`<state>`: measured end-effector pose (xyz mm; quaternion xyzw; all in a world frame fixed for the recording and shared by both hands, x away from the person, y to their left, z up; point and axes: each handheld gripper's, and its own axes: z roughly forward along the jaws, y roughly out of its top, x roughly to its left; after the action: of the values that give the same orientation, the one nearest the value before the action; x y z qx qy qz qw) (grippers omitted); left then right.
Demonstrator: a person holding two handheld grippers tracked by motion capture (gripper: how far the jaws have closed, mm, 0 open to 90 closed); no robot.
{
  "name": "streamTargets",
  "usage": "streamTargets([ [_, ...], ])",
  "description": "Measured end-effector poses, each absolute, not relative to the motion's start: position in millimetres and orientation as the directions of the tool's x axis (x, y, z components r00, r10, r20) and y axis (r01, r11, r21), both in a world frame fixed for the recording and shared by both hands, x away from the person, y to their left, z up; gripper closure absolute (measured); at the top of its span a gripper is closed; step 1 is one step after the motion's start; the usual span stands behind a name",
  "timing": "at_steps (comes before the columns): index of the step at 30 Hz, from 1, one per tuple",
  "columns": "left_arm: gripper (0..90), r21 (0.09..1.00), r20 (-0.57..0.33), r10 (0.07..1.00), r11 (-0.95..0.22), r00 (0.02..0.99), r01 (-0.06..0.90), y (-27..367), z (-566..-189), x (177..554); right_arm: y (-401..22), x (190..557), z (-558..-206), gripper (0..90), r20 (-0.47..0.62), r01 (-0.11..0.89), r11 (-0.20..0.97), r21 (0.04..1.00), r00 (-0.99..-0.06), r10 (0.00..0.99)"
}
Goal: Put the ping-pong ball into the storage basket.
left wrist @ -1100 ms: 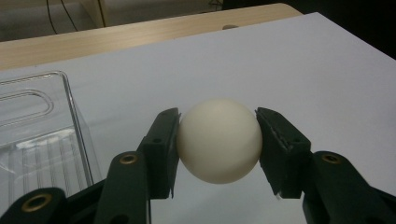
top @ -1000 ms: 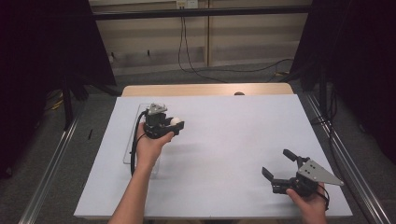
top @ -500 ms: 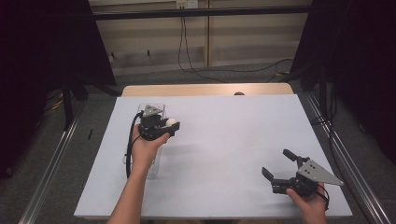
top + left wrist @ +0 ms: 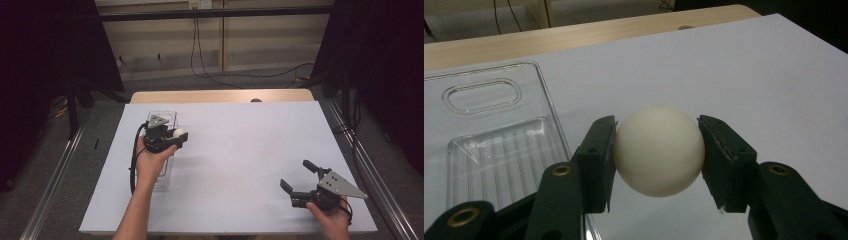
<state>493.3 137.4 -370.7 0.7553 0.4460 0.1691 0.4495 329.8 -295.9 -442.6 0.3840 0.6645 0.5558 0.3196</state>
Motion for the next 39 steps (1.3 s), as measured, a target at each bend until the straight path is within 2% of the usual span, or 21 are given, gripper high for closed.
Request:
streamTargets([
  [39,51.2,0.825,-0.150,0.848,-0.176,0.508,0.537,161.6,-372.8,490.5,-296.2,330.5,-443.0,0.8,0.002,0.157,0.090,0.983,-0.504,0.864],
])
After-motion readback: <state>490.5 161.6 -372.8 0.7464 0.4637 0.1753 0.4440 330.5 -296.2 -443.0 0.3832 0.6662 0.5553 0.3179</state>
